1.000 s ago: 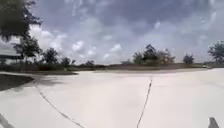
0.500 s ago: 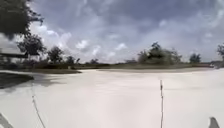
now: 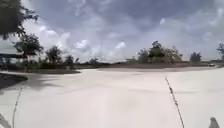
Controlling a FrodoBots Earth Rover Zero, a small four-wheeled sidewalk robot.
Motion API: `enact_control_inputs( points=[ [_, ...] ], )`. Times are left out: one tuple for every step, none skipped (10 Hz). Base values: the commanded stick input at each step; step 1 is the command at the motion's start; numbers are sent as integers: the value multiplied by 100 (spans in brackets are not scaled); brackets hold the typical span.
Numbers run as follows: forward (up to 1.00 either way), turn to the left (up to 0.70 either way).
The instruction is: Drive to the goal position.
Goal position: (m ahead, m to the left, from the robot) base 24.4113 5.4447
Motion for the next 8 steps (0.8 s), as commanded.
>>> enact_control_inputs(
  points=[
    [70, 0],
    [70, 0],
    [70, 0],
    [70, 33],
    [70, 35],
    [70, 21],
    [70, 0],
    [70, 7]
  ],
)
